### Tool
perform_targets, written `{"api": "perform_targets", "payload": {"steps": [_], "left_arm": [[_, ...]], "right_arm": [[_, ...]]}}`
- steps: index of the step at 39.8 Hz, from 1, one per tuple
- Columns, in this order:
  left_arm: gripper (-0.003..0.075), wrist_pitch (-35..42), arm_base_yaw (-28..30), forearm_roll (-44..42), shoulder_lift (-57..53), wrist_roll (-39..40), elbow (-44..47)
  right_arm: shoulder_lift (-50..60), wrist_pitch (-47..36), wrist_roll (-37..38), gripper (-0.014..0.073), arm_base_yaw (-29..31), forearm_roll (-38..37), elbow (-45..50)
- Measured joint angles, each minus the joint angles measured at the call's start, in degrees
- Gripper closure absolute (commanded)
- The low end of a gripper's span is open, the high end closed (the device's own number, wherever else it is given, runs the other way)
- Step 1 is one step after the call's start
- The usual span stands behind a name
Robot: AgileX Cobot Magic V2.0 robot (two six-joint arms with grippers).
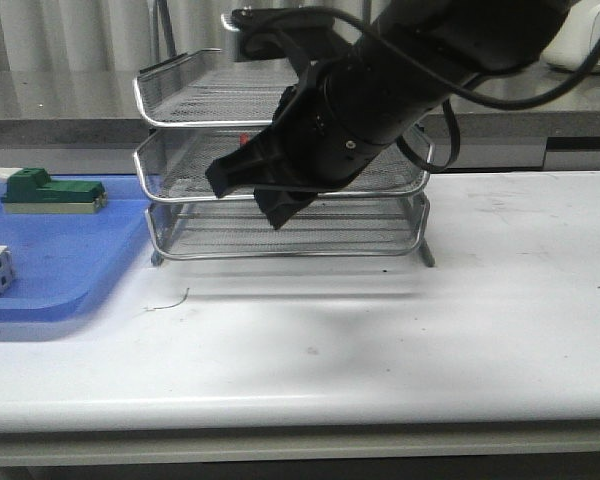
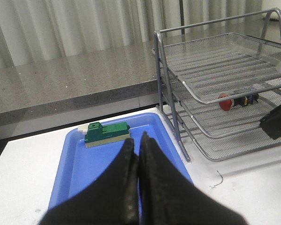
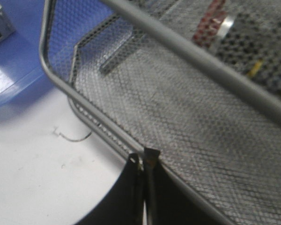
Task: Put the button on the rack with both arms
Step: 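Push the middle tray back into the rack with the right gripper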
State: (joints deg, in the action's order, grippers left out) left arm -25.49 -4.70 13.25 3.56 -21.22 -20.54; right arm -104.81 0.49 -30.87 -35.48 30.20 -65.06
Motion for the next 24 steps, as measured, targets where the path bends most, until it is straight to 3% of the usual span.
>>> {"api": "perform_targets", "payload": {"steps": [9, 24], "left_arm": [[0.0739, 0.00, 0.00, 0.00, 0.00, 0.00, 0.00], [0.0739, 0.00, 0.00, 0.00, 0.00, 0.00, 0.00]], "right_arm": [[0.00, 2.63, 0.00, 0.0653, 0.74, 0.00, -0.60], [13.60, 20.86, 0.00, 0.0653, -0.86, -0.69, -0.60]]}}
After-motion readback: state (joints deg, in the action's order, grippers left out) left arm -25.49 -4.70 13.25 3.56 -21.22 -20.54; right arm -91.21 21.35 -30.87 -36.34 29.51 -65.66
